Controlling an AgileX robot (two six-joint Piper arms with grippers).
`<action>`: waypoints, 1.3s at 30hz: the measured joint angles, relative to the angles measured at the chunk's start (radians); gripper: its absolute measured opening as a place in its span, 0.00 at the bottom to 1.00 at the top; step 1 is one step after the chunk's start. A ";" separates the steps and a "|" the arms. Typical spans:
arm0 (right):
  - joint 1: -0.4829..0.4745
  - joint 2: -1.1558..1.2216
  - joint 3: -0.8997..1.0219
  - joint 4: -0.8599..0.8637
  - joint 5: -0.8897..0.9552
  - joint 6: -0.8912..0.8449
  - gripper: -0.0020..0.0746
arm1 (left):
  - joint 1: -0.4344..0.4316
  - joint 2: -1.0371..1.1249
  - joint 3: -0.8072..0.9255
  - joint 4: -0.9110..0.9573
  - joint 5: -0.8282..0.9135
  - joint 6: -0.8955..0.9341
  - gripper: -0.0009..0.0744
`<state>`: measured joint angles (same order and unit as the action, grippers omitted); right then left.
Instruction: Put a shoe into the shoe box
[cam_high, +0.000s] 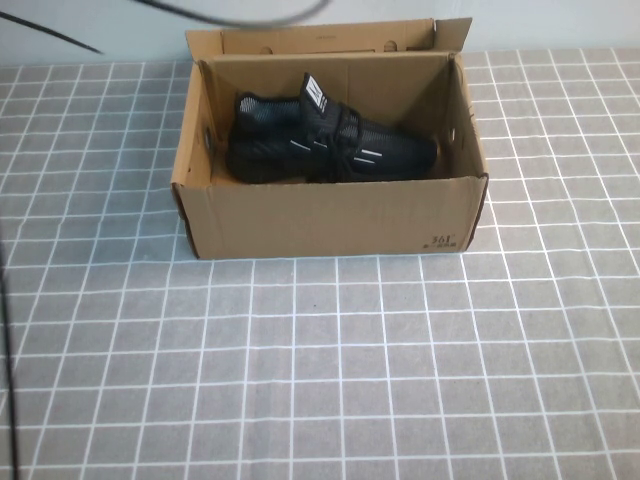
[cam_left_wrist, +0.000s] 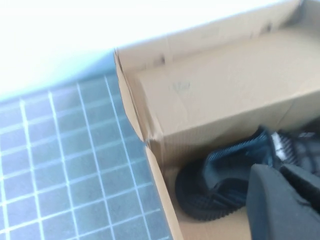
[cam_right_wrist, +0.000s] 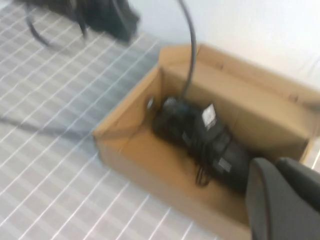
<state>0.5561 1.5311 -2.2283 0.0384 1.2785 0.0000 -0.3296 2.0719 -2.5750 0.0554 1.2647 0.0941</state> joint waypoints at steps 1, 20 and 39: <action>0.000 -0.025 0.047 0.006 0.000 0.000 0.02 | 0.000 -0.026 0.011 0.000 0.000 0.000 0.01; -0.001 -0.835 0.913 0.019 0.000 0.122 0.01 | 0.000 -0.779 0.874 -0.035 -0.151 0.027 0.01; -0.002 -1.348 1.642 0.004 -0.589 0.126 0.01 | 0.000 -1.804 2.340 -0.118 -1.098 0.023 0.01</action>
<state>0.5538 0.1835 -0.5865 0.0422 0.6896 0.1256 -0.3296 0.2677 -0.2347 -0.0621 0.1669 0.1173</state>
